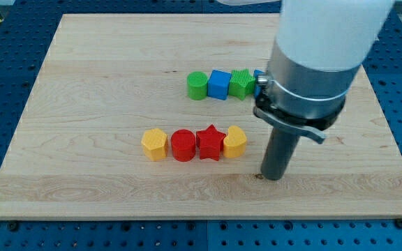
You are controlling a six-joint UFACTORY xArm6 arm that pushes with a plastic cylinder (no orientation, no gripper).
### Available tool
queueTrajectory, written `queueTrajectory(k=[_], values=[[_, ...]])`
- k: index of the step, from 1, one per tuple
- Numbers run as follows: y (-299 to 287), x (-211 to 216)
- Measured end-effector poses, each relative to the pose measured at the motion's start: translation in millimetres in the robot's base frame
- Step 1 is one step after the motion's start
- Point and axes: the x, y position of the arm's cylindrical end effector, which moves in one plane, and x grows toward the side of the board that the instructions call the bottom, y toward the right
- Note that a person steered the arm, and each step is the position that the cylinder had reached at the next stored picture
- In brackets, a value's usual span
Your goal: Move your arm to the right of the blue triangle
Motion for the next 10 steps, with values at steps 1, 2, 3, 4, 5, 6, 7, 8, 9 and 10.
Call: queueTrajectory(k=[1,2,3,4,5,6,7,8,9,10], values=[[15,-13],[23,-41],[28,-66],[35,-87],[43,-94],[43,-97],[43,-121],[42,-150],[42,-173],[44,-177]])
